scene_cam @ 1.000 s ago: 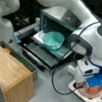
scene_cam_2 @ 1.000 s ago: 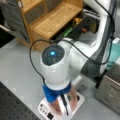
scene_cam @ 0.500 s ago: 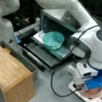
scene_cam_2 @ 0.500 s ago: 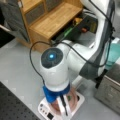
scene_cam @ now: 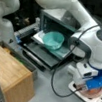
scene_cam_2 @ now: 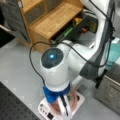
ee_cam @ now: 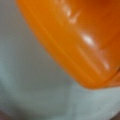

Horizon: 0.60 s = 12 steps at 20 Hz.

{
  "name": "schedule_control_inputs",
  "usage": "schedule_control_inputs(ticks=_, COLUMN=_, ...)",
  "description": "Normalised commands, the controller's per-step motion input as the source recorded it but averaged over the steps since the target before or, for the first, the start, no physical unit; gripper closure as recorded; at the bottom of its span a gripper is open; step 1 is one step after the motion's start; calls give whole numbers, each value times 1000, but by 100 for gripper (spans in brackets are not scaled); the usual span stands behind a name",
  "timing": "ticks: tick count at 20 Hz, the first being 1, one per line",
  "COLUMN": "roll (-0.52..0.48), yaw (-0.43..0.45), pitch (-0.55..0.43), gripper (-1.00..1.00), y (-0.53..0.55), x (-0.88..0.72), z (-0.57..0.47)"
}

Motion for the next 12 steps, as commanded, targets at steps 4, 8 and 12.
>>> schedule_control_inputs(ticks=4, roll=-231, yaw=144, pitch=-101, gripper=100, y=49, x=-53, z=-50)
schedule_control_inputs(ticks=8, roll=-230, yaw=145, pitch=-90, gripper=100, y=49, x=-88, z=-44)
schedule_control_inputs(ticks=12, roll=-245, yaw=152, pitch=-64, gripper=100, y=7, x=-117, z=-40)
